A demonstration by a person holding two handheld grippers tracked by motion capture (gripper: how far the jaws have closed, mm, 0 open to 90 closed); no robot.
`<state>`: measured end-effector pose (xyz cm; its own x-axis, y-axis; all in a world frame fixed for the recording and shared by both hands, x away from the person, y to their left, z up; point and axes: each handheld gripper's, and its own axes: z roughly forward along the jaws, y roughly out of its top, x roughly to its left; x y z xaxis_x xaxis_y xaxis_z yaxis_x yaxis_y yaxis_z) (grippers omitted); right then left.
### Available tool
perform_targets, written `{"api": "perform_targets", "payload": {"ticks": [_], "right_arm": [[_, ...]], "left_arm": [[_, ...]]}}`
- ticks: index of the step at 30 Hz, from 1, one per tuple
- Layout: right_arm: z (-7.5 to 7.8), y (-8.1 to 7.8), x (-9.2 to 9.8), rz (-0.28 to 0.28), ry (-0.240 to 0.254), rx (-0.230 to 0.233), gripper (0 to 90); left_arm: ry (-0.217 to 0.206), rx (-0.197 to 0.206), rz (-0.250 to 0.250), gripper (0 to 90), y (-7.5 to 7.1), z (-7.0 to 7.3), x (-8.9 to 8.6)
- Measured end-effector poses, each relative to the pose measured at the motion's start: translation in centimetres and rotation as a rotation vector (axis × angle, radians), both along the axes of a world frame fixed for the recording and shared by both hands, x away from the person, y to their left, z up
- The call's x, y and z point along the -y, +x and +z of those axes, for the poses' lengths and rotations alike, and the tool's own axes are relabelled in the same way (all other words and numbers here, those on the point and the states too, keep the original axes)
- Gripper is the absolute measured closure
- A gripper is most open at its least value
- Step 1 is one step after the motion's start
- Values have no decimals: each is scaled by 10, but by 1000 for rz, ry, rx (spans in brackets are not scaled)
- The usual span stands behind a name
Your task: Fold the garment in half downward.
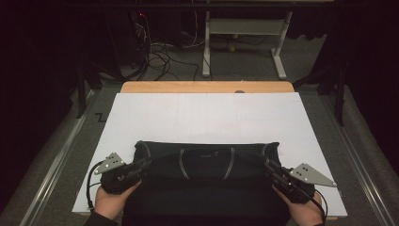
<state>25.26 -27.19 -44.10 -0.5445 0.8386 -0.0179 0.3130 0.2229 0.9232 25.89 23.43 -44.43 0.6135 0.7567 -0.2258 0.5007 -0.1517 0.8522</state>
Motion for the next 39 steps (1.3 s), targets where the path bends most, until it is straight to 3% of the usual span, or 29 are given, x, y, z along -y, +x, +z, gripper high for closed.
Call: {"api": "perform_targets", "payload": {"ticks": [3,7,9,15,20,27,32,39], "right_arm": [[-2,-3,2,4,-2,-28,772],[-13,5,-1,-1,-48,-108,768],[-18,11,-3,-10,-73,-143,765],[-27,26,-7,-40,-142,-219,734],[-29,27,-7,-44,-138,-232,647],[-20,21,5,-60,-60,-190,514],[-18,20,15,-97,-36,-174,492],[-17,23,23,-135,-18,-170,476]], "left_arm": [[29,-43,-2,692,0,-8,-1],[91,-163,12,680,11,-26,2],[117,-184,19,659,16,-30,3],[121,-219,54,522,25,-36,1],[108,-225,56,381,23,-34,-1],[77,-155,74,284,22,-23,-10],[33,-116,78,278,24,-20,-16],[39,-106,119,276,32,-20,-22]]}}
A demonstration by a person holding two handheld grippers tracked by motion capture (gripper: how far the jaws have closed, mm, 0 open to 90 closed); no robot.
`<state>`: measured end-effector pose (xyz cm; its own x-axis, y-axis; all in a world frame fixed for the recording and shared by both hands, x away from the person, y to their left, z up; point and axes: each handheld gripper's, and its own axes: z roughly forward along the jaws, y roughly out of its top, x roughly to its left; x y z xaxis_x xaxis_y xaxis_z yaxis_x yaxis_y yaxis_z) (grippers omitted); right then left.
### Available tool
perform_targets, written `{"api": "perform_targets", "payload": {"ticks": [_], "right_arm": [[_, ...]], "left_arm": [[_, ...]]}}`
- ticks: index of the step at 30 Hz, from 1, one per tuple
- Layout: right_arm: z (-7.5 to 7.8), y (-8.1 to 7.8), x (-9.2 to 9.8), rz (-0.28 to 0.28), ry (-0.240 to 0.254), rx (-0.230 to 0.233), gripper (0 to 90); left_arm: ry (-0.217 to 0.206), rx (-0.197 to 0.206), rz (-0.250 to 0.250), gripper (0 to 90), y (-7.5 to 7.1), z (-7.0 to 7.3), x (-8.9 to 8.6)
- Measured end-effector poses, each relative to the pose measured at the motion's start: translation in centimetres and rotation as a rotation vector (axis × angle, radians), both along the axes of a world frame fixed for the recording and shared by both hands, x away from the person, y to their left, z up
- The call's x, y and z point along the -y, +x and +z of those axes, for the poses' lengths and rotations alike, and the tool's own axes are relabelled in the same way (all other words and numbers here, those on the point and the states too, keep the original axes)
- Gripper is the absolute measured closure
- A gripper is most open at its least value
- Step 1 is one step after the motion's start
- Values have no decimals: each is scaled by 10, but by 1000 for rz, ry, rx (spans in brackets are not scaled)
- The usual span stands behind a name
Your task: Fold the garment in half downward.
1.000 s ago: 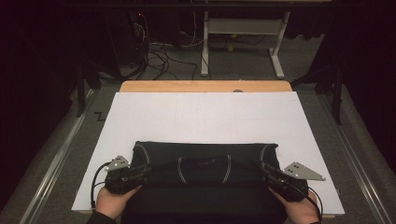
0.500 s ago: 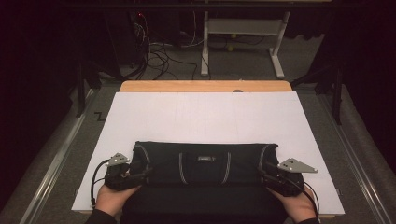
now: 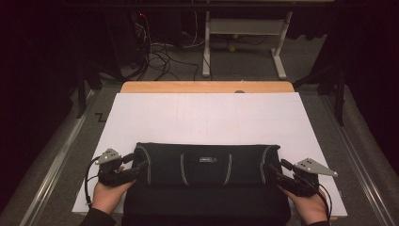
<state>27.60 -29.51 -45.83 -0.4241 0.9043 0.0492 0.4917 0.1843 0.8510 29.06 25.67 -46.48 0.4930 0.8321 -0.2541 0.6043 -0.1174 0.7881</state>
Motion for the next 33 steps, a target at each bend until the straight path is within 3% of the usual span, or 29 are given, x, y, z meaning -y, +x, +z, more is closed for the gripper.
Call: {"api": "perform_targets", "payload": {"ticks": [11,16,21,26,29,33], "right_arm": [[-2,3,3,-25,-1,-3,474],[0,8,6,-47,-3,-5,471],[8,26,8,-80,-6,-12,460],[18,62,2,-116,-21,-42,411],[22,83,-3,-145,-31,-63,392],[13,102,-7,-177,-64,-155,389]], "left_arm": [[27,-13,44,274,8,-4,-9],[20,-30,59,247,15,-2,-13],[7,-24,81,234,25,2,-16],[-1,-38,124,215,48,6,-19],[8,-79,139,215,65,6,-15],[62,-200,143,223,81,-3,-5]]}}
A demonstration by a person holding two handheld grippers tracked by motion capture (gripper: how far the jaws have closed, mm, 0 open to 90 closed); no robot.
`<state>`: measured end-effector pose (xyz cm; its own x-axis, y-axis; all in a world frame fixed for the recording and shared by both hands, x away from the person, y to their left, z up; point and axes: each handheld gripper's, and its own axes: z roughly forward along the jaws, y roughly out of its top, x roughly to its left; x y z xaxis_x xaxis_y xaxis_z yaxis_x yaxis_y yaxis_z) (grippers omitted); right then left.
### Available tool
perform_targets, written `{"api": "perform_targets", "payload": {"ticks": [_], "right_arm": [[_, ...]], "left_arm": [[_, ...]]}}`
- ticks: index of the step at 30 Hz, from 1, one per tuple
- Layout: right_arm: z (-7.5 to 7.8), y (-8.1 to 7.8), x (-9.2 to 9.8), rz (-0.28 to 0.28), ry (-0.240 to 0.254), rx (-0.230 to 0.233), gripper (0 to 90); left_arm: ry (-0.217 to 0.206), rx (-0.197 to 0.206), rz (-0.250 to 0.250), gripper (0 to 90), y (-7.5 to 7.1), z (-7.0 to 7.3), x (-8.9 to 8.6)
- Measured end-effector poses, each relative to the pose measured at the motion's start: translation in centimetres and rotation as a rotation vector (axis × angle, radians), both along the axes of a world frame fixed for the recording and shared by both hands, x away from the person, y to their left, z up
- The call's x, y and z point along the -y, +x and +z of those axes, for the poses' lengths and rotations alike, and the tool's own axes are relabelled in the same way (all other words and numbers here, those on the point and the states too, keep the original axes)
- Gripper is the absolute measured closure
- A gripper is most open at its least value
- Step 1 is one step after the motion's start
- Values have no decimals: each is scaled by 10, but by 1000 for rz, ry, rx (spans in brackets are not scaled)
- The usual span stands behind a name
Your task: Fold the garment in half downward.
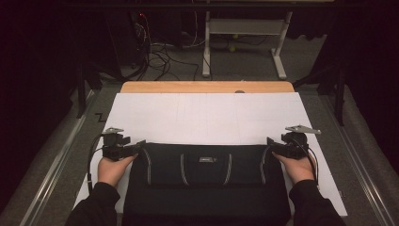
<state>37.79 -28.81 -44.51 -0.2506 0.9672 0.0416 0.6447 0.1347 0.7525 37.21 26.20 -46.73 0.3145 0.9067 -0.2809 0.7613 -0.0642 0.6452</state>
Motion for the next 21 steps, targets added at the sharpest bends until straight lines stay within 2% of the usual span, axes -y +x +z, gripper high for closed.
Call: {"api": "perform_targets", "payload": {"ticks": [2,3,5,7,9,12,16,18,19,21], "right_arm": [[-5,2,1,-9,-14,-36,389],[-8,1,1,-8,-17,-53,389],[-11,-1,2,-1,-16,-75,387],[-14,-4,1,8,-19,-108,385],[-15,-8,3,17,3,-125,390],[-17,-13,7,44,17,-134,444],[-17,-14,7,65,34,-142,570],[-16,-14,5,90,56,-150,694],[-16,-14,4,98,61,-152,720],[-16,-15,1,117,34,-138,752]], "left_arm": [[29,-37,-27,261,0,-4,3],[43,-42,-41,279,-1,-5,5],[64,-36,-50,311,-5,-5,7],[60,-40,-58,354,-8,-5,7],[68,-45,-71,389,-10,-4,9],[59,-48,-75,445,-13,-4,9],[4,-48,-94,585,-15,-7,11],[4,-43,-101,642,-15,-7,13],[9,-36,-102,661,-15,-6,14],[14,-27,-107,689,-16,-6,14]]}}
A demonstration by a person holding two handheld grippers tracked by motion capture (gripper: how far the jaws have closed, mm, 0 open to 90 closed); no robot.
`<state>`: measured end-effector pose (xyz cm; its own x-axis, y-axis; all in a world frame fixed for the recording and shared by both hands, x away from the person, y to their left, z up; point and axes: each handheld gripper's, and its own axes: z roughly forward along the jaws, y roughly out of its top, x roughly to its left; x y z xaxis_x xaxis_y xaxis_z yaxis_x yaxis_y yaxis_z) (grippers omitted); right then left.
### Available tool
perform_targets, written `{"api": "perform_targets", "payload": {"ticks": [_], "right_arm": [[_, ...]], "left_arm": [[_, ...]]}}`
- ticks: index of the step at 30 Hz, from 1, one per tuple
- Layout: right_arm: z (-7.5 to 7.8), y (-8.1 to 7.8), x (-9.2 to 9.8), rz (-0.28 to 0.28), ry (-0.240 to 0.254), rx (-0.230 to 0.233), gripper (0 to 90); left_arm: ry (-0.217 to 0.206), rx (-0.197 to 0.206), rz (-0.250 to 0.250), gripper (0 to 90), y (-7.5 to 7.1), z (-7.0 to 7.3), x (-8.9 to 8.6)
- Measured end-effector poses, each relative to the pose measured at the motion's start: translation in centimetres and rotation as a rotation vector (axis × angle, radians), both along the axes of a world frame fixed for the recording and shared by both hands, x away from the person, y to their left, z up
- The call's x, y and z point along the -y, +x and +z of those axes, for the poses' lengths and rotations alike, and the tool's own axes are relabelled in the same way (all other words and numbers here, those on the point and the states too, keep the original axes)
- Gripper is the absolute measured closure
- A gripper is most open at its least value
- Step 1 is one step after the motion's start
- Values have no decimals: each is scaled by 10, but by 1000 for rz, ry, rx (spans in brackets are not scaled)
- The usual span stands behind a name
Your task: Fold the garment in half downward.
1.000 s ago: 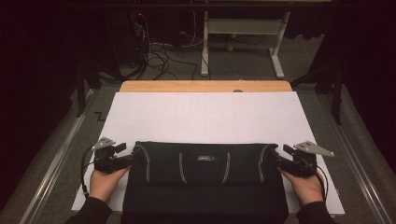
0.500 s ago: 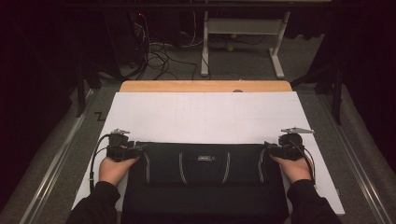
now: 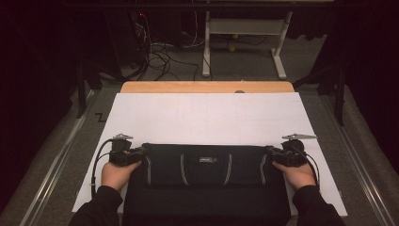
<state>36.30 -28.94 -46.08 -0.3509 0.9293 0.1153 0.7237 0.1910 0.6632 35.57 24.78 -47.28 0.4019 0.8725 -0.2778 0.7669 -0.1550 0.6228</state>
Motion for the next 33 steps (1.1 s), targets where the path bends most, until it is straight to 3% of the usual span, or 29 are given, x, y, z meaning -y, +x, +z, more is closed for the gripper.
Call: {"api": "perform_targets", "payload": {"ticks": [4,6,11,17,19,21,33], "right_arm": [[4,-3,-2,19,-52,62,774],[8,-4,0,12,-41,100,777],[22,-4,-3,-2,-88,195,783],[35,2,-4,-25,-115,283,783],[38,5,-4,-33,-119,293,783],[40,7,-4,-39,-108,304,783],[55,40,-12,-50,-158,369,782]], "left_arm": [[2,41,-3,717,-2,5,-2],[-7,87,9,720,-3,13,-2],[8,166,15,726,-1,30,6],[3,185,41,730,12,36,7],[-8,183,47,731,17,37,6],[10,187,51,731,21,37,7],[2,206,110,731,53,46,2]]}}
